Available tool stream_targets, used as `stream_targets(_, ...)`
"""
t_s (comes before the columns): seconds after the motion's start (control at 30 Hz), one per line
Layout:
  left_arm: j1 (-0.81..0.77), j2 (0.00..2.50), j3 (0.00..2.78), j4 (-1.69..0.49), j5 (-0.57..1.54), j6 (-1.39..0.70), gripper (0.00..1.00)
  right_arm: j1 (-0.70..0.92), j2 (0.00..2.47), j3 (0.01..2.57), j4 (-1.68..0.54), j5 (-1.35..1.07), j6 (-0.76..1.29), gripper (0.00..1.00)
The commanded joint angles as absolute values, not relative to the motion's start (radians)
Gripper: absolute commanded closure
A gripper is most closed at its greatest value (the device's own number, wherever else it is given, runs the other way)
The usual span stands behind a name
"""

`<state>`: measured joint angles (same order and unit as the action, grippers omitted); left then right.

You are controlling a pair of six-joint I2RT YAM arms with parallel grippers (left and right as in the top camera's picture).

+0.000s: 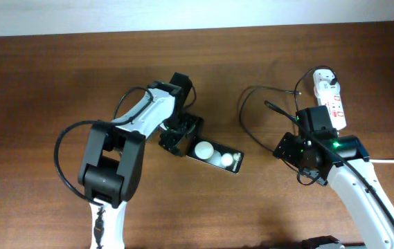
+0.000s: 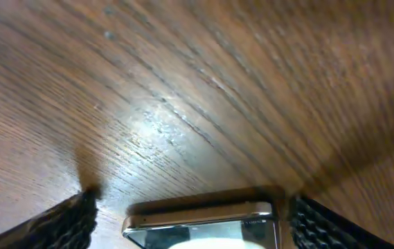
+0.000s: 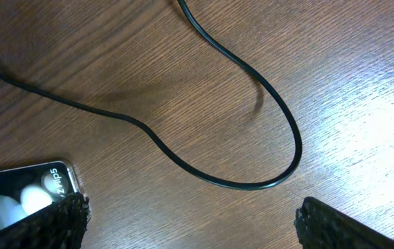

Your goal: Plug charger to phone and switch on socket

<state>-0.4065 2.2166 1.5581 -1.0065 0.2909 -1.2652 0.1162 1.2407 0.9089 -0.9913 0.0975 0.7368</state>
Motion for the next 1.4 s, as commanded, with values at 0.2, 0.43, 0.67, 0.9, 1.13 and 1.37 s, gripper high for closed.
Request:
stream_targets(0.2, -0.518, 2.436, 1.452, -1.002, 0.163, -1.422, 0.01, 0.11, 1.244, 0.913, -0.991, 0.117, 0.738, 0.01)
stream_targets(0.43, -0.631, 2.437, 1.452, -0.981, 0.161, -1.594, 0.06, 0.11, 1.244, 0.913, -0.991, 0.117, 0.738, 0.01)
stream_targets(0.67, -0.631, 2.436, 1.452, -0.982, 0.088, -1.576, 0.25, 0.11, 1.244, 0.913, -0.991, 0.117, 0.738, 0.01)
stream_targets(0.9, -0.543, 2.429, 1.565, -1.135, -0.174, -1.426, 0.25, 0.11, 1.244, 0.913, -0.991, 0.117, 0.738, 0.01)
stream_targets(1.13, -0.444, 2.429, 1.719, -1.154, -0.284, -1.105, 0.27, 0.11, 1.244, 0.913, -0.991, 0.117, 0.738, 0.01)
stream_targets(1.37, -0.478, 2.429, 1.703, -1.143, -0.221, -1.112, 0.12, 0.11, 1.244, 0.913, -0.991, 0.117, 0.738, 0.01)
